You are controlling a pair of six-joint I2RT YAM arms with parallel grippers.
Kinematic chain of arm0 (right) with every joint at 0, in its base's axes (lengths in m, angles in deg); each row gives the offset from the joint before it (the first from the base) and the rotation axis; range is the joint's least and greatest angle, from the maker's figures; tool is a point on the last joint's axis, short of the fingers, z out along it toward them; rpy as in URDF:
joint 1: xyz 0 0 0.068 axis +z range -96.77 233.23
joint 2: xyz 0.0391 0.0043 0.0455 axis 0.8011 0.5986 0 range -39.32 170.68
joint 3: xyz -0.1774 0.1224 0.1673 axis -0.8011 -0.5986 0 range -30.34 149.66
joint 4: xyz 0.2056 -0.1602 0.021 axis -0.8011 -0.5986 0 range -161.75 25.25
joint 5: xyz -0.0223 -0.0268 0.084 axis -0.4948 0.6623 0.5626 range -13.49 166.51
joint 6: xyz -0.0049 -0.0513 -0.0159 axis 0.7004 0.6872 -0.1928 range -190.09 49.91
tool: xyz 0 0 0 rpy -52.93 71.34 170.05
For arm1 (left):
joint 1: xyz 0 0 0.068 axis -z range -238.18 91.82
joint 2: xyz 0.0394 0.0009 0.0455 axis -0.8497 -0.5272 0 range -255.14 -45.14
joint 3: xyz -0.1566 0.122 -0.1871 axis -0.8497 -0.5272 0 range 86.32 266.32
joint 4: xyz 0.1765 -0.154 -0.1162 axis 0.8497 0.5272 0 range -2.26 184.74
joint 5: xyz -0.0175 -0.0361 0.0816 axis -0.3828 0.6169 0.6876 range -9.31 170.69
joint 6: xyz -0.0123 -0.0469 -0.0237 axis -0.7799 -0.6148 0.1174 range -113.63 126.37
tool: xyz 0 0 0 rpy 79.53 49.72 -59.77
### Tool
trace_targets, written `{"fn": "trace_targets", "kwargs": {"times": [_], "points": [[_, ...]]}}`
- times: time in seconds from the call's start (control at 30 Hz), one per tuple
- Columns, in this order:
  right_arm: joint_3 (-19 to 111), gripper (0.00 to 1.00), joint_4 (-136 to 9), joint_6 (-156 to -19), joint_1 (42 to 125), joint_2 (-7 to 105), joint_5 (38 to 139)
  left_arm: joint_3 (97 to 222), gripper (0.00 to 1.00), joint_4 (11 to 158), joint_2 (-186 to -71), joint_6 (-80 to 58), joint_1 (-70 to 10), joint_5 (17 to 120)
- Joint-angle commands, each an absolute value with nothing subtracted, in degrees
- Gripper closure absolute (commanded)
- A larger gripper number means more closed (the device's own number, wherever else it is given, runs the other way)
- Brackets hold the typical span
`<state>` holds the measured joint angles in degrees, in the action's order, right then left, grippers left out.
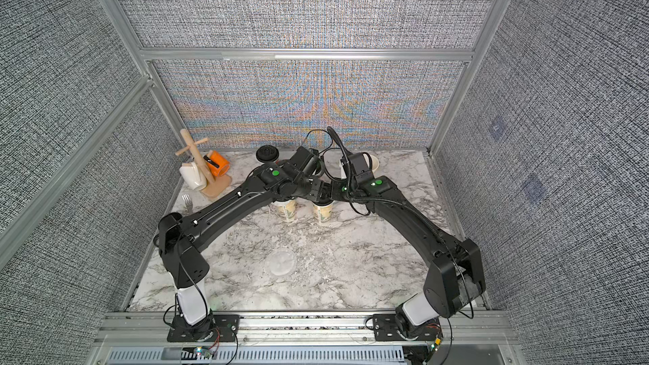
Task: Put the leak-proof paper on the milk tea cups
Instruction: Secure the cup lid on the cup.
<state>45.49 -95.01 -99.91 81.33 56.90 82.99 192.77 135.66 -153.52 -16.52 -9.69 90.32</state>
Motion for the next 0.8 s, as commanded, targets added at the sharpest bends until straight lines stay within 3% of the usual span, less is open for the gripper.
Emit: {"fn": "trace_targets", "kwargs": {"times": [0.0, 0.2, 0.77], "points": [[45.34, 0.62, -93.99, -99.62, 81.06, 57.27, 82.97, 194.80, 0.38, 135.15, -155.62, -14.92, -9.78, 89.84], [44.89, 0.63, -93.59, -99.25, 80.49, 56.26, 83.35, 200.77, 0.39, 142.58, -161.27, -15.54, -9.75, 90.36], [40.95, 0.65, -91.39, -99.21, 78.85, 54.84, 84.66, 193.90, 0.39, 141.66, -159.48, -16.68, -9.75, 91.94]]}}
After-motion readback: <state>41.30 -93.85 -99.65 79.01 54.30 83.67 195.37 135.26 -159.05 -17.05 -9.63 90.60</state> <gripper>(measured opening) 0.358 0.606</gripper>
